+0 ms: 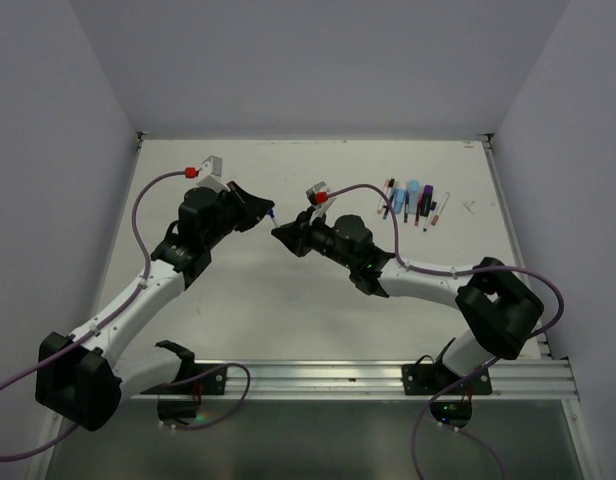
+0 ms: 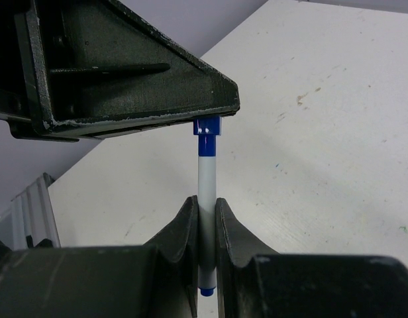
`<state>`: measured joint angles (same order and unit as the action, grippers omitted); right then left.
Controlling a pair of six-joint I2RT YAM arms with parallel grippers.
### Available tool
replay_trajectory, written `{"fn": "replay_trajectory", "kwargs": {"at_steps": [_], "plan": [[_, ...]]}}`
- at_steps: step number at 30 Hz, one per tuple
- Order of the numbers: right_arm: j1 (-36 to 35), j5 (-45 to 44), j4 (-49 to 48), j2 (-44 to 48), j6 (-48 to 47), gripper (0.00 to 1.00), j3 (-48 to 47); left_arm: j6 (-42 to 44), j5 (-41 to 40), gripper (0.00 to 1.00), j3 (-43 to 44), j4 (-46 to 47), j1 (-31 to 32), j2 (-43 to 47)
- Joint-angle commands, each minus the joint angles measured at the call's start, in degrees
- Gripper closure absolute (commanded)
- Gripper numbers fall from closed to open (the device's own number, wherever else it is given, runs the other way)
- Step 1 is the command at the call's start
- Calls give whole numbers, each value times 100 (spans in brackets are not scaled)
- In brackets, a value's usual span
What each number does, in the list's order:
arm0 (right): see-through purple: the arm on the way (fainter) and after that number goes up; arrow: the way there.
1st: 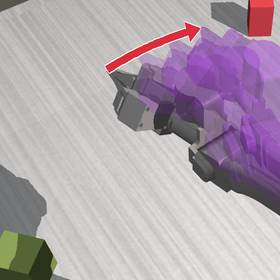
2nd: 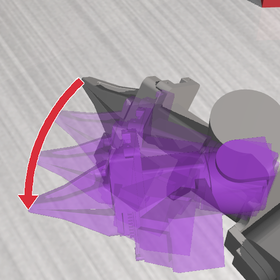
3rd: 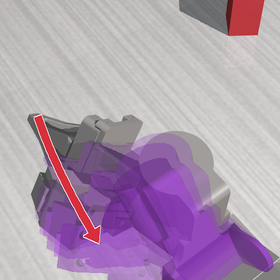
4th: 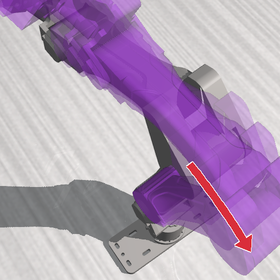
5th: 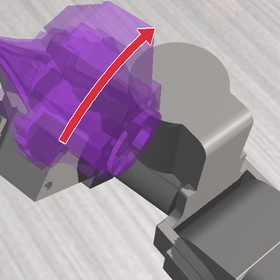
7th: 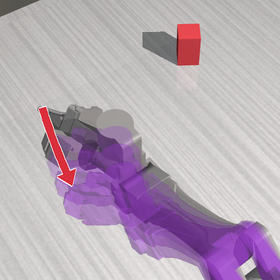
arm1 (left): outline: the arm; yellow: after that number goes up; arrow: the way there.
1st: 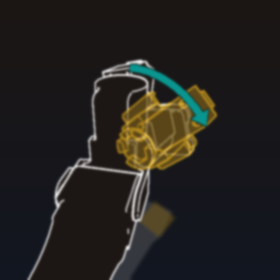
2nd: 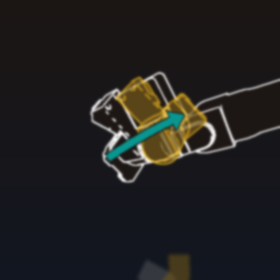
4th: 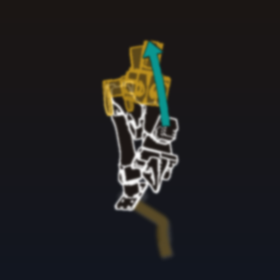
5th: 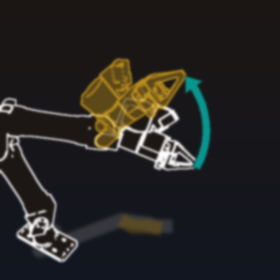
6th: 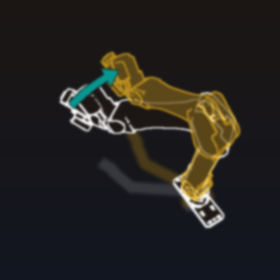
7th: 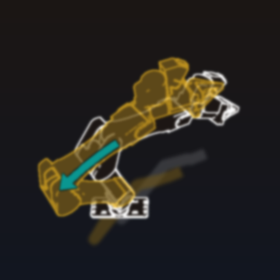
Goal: Open the pen caps
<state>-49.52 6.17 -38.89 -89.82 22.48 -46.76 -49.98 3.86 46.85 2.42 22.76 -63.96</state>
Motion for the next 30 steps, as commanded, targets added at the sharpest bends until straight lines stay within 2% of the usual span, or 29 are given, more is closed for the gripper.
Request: {"fn": "replay_trajectory", "kwargs": {"at_steps": [1, 10, 23, 25, 28, 29, 30], "plan": [[-225, 481, 1798, 26, 10, 100, 730, 23, -2635, 100, 272, 2684, -861, 314], [-269, 543, 1789, 105, 107, 100, 897, 191, -3162, 100, 114, 3309, -879, 209], [-269, 525, 1780, 334, 108, 100, 1161, 480, -3321, 100, 500, 3907, -958, -125], [-260, 516, 1806, 342, 160, 100, 1108, 576, -3155, 100, 667, 3697, -976, -230], [-269, 263, 1955, 482, 318, 100, 977, 1006, -2576, 100, 1001, 2820, -976, -362], [-269, 131, 2017, 518, 353, 100, 941, 1120, -2400, 100, 1141, 2243, -976, -406], [-269, -253, 2200, 553, 449, 100, 889, 1357, -2059, 100, 1212, 1915, -976, -493]]}}
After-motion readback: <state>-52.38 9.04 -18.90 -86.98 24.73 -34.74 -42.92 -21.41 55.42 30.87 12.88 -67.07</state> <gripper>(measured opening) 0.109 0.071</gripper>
